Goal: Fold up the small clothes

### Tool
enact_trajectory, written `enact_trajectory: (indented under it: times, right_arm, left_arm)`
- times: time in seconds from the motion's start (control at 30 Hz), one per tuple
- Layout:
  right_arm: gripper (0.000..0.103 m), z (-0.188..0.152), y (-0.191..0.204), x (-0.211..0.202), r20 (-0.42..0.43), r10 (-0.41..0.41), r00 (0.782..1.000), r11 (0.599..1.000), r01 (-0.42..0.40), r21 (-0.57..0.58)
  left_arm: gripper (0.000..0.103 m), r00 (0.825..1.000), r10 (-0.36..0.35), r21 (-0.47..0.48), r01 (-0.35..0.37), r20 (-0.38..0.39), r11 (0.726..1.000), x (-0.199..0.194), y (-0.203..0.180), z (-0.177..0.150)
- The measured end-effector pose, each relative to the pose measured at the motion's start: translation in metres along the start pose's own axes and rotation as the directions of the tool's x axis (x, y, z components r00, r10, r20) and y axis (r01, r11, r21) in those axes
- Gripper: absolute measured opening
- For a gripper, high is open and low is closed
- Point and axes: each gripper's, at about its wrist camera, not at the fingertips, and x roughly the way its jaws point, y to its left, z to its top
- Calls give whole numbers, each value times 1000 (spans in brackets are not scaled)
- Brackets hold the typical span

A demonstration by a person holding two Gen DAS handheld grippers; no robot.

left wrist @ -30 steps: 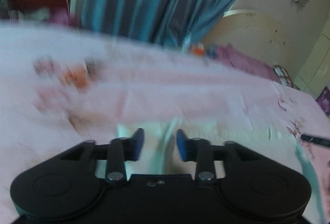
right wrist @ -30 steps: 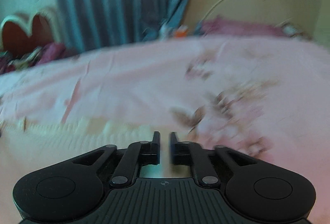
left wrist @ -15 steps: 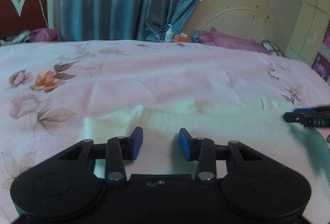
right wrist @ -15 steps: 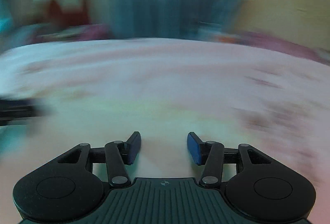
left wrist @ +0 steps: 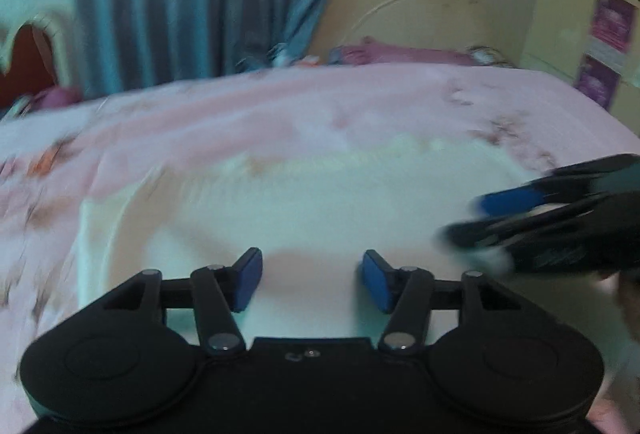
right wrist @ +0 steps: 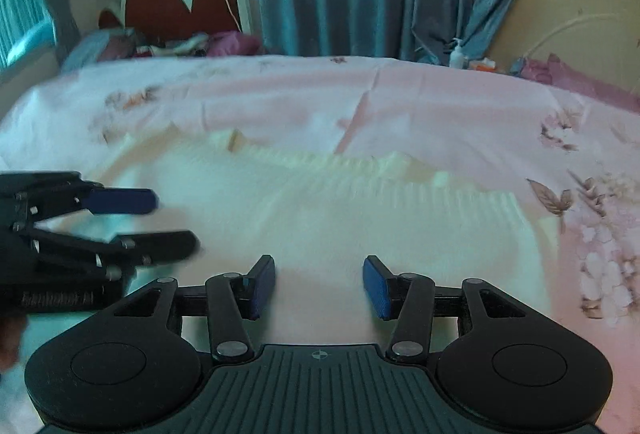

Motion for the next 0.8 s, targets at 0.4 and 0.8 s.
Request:
enact_trajectory:
  times: [0.4,0.8]
  right_arm:
    - [49,-26,28,-37,-33,28,999,999,-29,-33]
    - [49,-68,65,-72,-89,67,994,997,-69,-18]
  left_arm:
    - [56,1000,-12,-35,12,14,999,-37,-20,-15]
    - [56,999,14,-46,-15,-33,999,-76,-42,-57]
